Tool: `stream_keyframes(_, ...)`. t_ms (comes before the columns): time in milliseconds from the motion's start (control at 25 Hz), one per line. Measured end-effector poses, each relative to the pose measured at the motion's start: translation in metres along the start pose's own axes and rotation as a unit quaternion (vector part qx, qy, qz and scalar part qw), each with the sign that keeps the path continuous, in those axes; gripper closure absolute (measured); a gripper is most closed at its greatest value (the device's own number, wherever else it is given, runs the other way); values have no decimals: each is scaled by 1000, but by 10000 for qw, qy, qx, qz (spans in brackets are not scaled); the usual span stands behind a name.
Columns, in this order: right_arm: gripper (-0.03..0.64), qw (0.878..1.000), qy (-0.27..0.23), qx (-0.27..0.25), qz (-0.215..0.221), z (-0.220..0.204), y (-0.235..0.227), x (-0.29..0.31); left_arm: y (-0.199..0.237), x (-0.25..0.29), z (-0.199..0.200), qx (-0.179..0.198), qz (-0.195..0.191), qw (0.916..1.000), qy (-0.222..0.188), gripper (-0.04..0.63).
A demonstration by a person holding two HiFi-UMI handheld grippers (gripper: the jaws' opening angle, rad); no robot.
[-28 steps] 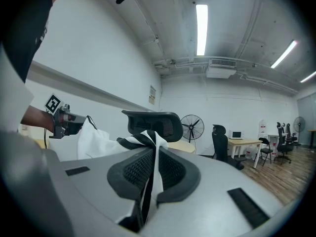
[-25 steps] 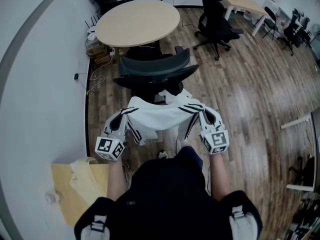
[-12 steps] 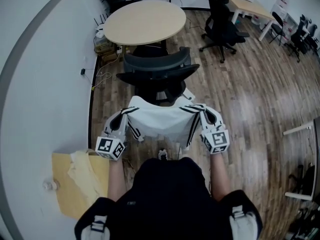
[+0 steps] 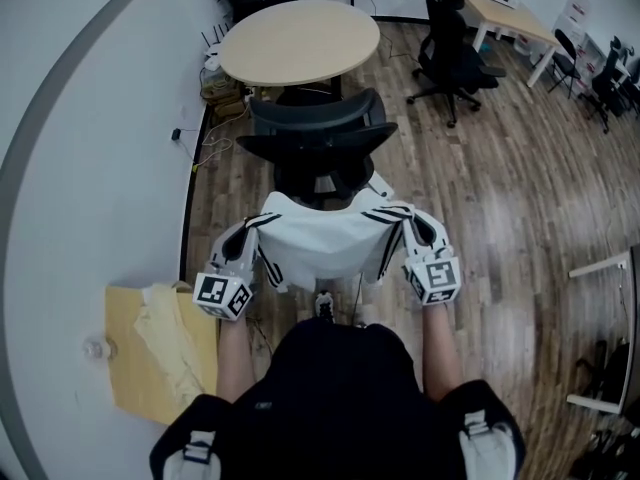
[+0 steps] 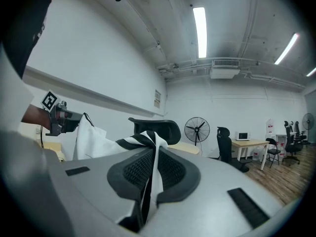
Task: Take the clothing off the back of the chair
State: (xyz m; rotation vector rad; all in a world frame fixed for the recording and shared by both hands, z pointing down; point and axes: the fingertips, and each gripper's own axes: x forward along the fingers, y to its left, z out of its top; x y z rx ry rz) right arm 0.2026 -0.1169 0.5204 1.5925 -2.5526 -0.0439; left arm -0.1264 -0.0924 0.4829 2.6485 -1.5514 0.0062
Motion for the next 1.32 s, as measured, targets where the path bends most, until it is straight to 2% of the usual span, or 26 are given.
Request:
stream_keyframes(280, 607, 9997, -144, -34, 205, 3, -1, -16, -23, -19, -2, 15, 190, 9998, 10, 584)
stream_keyframes(640, 607, 9992, -20, -144, 371, 5, 0, -37, -46, -39, -4, 61, 351, 9994, 26, 584)
stream_keyframes(1040, 607, 9978, 59, -146, 642, -18, 12, -63, -61, -63, -17, -57, 584, 9983, 16, 584)
stream_keyframes(1320, 607, 9980, -24, -115, 627, -23, 14, -65, -64, -61, -17, 50, 511, 9987, 9, 584)
